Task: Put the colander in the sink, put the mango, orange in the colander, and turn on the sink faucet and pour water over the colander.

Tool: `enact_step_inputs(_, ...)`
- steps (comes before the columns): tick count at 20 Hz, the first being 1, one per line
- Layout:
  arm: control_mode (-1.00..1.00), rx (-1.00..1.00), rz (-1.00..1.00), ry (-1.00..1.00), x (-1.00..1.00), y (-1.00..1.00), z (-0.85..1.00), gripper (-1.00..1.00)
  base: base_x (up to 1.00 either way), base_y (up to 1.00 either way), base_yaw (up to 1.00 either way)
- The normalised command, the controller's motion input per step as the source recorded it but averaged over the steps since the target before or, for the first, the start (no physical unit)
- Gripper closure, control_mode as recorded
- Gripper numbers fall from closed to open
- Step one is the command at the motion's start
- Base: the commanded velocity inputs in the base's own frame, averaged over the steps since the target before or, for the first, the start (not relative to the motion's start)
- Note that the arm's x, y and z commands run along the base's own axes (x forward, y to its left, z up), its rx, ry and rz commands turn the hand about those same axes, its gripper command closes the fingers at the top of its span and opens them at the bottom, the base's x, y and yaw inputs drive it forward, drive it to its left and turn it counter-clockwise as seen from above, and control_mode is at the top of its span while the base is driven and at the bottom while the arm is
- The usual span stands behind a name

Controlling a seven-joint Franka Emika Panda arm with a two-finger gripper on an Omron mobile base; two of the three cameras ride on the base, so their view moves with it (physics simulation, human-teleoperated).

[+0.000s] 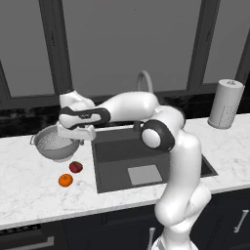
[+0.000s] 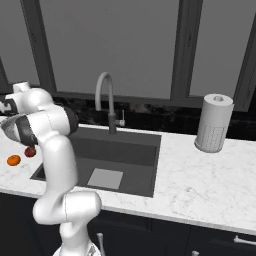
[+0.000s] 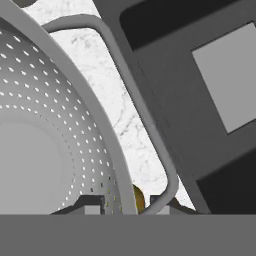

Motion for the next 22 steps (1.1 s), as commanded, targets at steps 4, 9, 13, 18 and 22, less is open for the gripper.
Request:
enact_step_inputs(4, -1.0, 0.07, 0.0, -0.1, -0.15, -0.56, 0.38, 1.0, 0.0, 0.0, 0.0)
enact_step_inputs(9, -1.0, 0.04, 0.0, -0.02, -0.2, -0.96, 0.0, 1.0, 0.0, 0.0, 0.0)
enact_step_inputs(13, -1.0, 0.06, 0.0, 0.0, -0.22, -1.0, 0.0, 1.0, 0.0, 0.0, 0.0)
enact_step_inputs(18, -1.0, 0.09, 0.0, 0.0, -0.21, -1.0, 0.0, 1.0, 0.0, 0.0, 0.0)
enact_step_inputs(22, -1.0, 0.07, 0.0, 0.0, -0.25, -1.0, 0.0, 1.0, 0.0, 0.0, 0.0)
